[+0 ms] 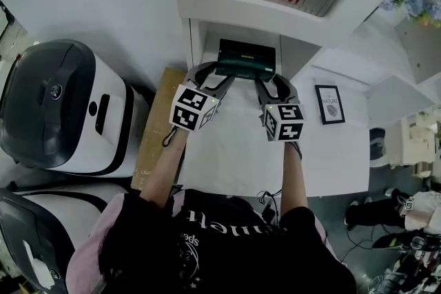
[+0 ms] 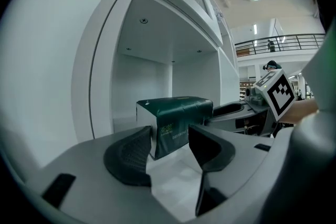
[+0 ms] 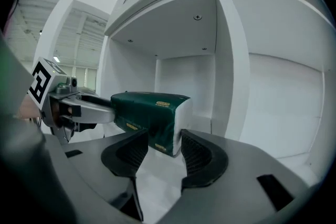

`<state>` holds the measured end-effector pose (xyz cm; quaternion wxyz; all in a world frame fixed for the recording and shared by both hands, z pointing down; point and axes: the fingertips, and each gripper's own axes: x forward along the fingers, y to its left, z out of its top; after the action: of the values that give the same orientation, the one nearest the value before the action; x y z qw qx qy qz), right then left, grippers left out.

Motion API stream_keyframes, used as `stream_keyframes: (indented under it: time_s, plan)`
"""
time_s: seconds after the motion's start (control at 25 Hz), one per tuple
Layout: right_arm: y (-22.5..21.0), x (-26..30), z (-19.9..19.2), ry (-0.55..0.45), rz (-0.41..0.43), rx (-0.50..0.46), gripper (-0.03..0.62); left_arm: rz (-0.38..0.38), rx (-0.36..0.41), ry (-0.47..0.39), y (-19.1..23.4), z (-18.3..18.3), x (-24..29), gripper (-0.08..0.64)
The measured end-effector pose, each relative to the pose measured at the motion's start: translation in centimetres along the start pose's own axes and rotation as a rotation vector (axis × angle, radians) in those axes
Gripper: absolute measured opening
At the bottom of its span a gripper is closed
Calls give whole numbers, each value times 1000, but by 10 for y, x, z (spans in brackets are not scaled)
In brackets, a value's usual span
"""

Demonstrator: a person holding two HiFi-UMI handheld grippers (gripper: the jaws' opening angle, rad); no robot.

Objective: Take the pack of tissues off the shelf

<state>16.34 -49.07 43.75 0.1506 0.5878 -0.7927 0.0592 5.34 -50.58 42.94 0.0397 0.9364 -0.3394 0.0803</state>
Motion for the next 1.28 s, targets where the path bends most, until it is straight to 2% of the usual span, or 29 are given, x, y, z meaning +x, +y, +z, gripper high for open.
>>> stream_keyframes:
  time_s: [0.36,0.6,1.0,1.28]
  plan:
    - [11,-20,-3,-19,18,28,186,27,61,26,-5,-4,-12,216]
    - [16,-39,-7,-24,31,38,184,36,85,32,-18,-5,-27,178]
    - [33,-81,-17,-23,56,-14,178,47,88,33,-51,-11,-60,178]
    - [46,-118,-26,-44,83,-4,176,61,20,23,-81,-21,-87,178]
